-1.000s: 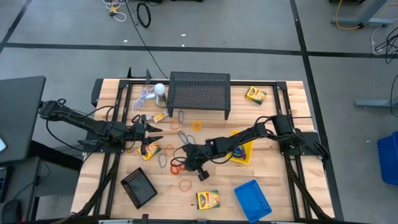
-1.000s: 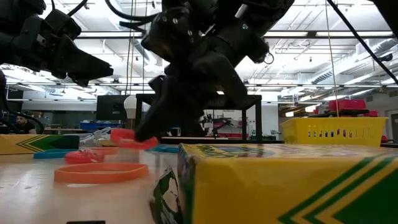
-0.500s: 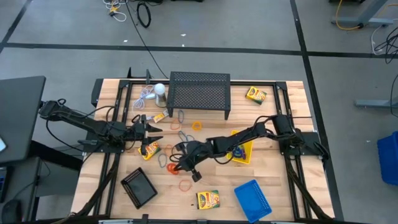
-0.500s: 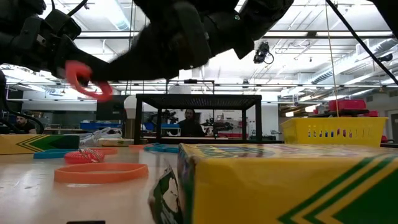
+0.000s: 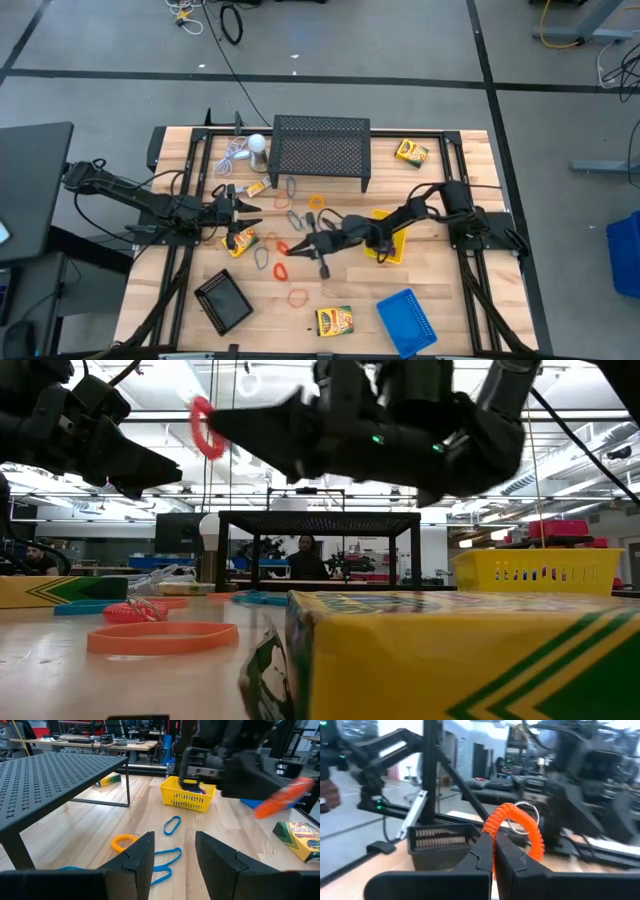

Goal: Pick & Place Office Desk Supplies
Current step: Put the orange spring keychain into the yellow basket

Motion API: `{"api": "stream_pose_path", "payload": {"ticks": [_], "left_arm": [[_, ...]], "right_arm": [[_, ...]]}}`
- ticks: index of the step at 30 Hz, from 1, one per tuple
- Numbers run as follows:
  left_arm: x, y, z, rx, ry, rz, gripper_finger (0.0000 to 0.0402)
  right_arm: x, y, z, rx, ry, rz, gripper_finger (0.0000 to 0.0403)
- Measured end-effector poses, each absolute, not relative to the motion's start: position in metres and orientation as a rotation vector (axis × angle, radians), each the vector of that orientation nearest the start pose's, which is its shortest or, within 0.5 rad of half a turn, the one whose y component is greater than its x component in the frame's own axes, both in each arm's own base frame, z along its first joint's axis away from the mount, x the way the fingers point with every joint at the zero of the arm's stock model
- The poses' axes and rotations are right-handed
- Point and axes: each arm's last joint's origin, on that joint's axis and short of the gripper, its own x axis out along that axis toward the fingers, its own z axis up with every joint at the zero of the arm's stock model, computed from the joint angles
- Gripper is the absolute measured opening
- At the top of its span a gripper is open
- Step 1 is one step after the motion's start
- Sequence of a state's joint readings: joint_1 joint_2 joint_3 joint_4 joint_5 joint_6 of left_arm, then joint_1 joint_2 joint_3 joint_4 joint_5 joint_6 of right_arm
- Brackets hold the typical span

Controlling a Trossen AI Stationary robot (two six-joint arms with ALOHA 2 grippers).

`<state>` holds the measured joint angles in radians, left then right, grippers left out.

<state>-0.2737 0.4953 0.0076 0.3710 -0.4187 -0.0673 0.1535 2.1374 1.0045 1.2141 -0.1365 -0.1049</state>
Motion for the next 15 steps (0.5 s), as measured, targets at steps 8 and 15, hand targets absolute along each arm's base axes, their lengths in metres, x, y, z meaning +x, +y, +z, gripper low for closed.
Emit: {"api": "stream_pose_path", "payload": {"ticks": [8,15], "left_arm": [[0.124,-0.023,0.156,-0.03,0.106,0.148,0.0149],[0.124,-0.023,0.156,-0.03,0.109,0.148,0.0149]], "right_arm": [[0.368,0.061,0.141,-0.106,-0.023,0.098,0.0001],[0.307,0.067,0.143,-0.086,0.046,-0.133,0.0001]]}}
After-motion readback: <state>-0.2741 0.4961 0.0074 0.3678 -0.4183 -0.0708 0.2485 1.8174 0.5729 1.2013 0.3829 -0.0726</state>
